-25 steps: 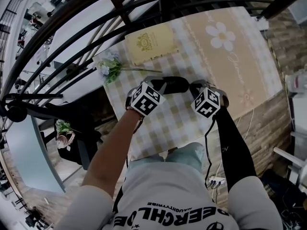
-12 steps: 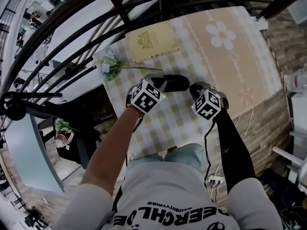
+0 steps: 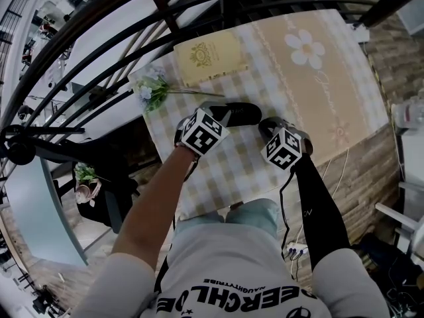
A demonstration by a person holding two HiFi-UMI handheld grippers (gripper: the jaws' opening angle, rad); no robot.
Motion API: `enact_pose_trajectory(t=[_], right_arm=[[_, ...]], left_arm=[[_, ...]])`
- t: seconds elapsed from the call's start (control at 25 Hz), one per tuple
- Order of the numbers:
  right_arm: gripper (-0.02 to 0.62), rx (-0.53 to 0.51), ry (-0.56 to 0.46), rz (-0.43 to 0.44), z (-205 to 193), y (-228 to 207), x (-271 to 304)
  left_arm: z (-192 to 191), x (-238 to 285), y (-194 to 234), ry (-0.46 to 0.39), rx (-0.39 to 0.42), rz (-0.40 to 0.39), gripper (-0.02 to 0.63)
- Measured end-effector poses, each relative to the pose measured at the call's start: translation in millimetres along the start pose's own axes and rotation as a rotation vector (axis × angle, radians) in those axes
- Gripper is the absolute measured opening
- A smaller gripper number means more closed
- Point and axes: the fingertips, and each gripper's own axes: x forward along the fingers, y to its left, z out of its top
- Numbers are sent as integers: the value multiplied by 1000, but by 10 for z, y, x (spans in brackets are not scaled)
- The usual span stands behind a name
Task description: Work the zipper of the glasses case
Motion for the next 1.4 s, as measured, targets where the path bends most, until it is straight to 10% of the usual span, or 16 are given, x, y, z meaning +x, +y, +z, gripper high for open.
enact_pose_trajectory(t=[0.6,0.88,1.4], right_arm=[[32,164,-27,-43,88,137,6],[81,523,-216,-129,101,-57,-289],[155,513,-593,-309,880,-383,-1507]], left_arm=[[2,14,14,-10,-15,29,3],[35,-77,17,-109,-125,47,0],[703,-1392,-36,-431,-113,377,0]])
